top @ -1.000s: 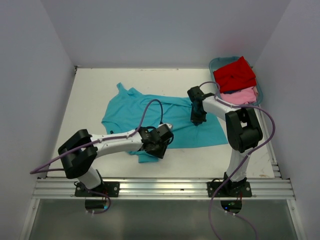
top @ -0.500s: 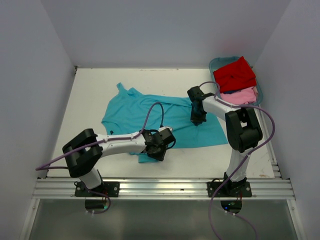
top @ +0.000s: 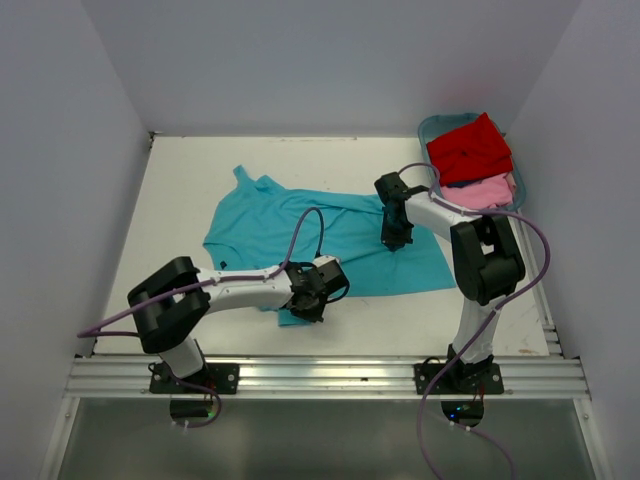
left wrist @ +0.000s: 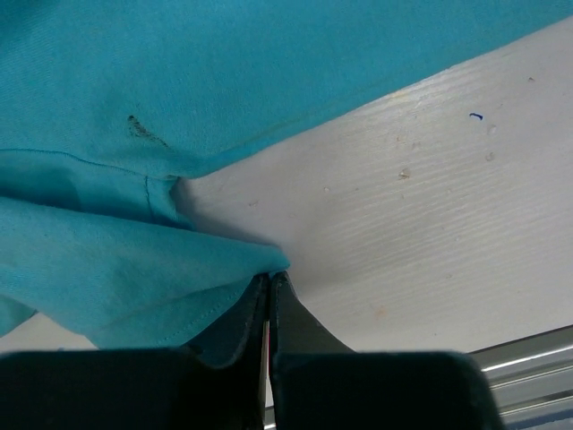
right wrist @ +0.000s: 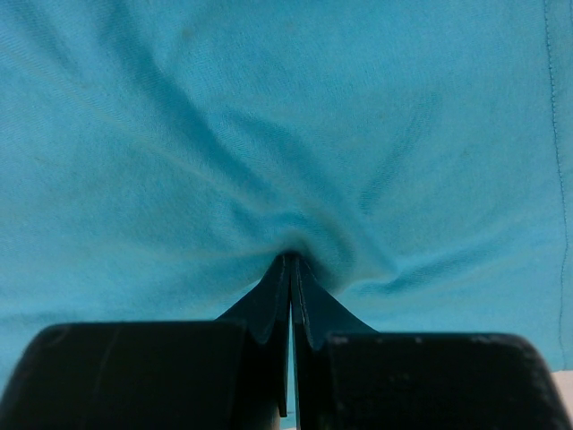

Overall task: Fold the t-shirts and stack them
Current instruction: Flatten out the tshirt

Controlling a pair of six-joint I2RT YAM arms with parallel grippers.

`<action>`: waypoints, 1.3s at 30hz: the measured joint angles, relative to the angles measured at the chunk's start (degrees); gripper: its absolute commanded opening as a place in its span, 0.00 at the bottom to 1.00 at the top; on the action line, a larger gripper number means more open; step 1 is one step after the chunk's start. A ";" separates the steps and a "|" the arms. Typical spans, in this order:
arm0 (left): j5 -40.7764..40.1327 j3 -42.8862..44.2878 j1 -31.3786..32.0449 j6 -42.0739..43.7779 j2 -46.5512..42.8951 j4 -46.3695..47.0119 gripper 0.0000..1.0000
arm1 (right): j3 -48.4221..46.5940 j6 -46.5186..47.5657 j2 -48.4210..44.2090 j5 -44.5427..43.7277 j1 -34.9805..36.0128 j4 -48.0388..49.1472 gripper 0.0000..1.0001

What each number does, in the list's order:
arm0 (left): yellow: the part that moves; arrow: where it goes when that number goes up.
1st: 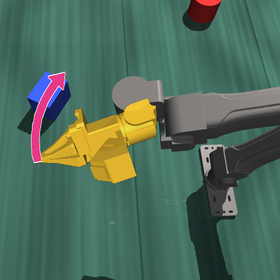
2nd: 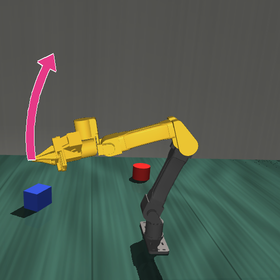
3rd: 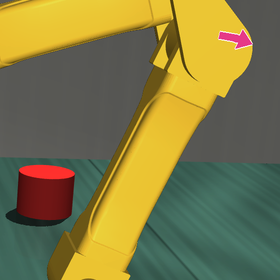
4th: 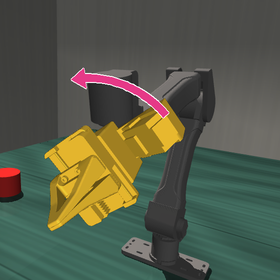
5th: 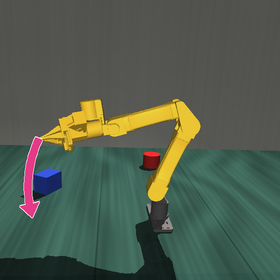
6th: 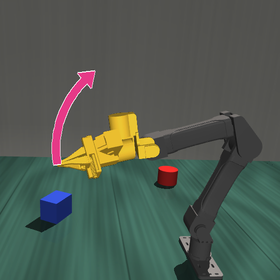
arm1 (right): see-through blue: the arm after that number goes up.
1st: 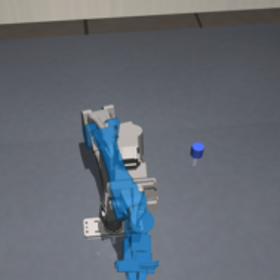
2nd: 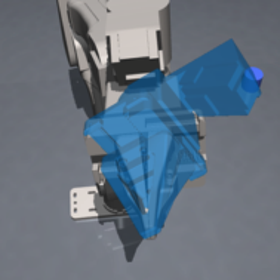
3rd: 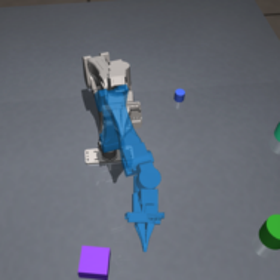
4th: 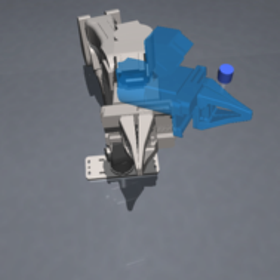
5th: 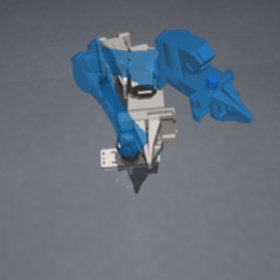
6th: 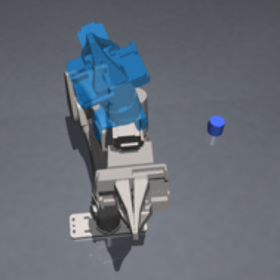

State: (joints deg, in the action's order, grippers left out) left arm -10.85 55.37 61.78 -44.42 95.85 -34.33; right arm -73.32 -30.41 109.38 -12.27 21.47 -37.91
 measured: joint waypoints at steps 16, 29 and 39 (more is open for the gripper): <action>-6.10 -4.42 0.11 -14.03 -27.43 -12.76 0.00 | 0.00 0.00 0.00 0.00 -0.02 0.02 0.00; -1.95 -9.73 0.13 -32.59 -48.57 -24.26 0.00 | 0.04 -0.76 -0.17 -2.23 -0.50 -1.01 0.65; -2.40 -9.51 0.13 -37.53 -53.05 -30.18 0.00 | 7.96 -3.28 -14.69 -10.84 -1.25 -3.72 0.86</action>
State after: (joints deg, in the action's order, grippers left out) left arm -13.26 45.87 61.91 -81.95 42.81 -64.51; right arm -65.36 -33.69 94.70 -23.11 20.23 -41.63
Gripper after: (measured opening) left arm 0.009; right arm 0.853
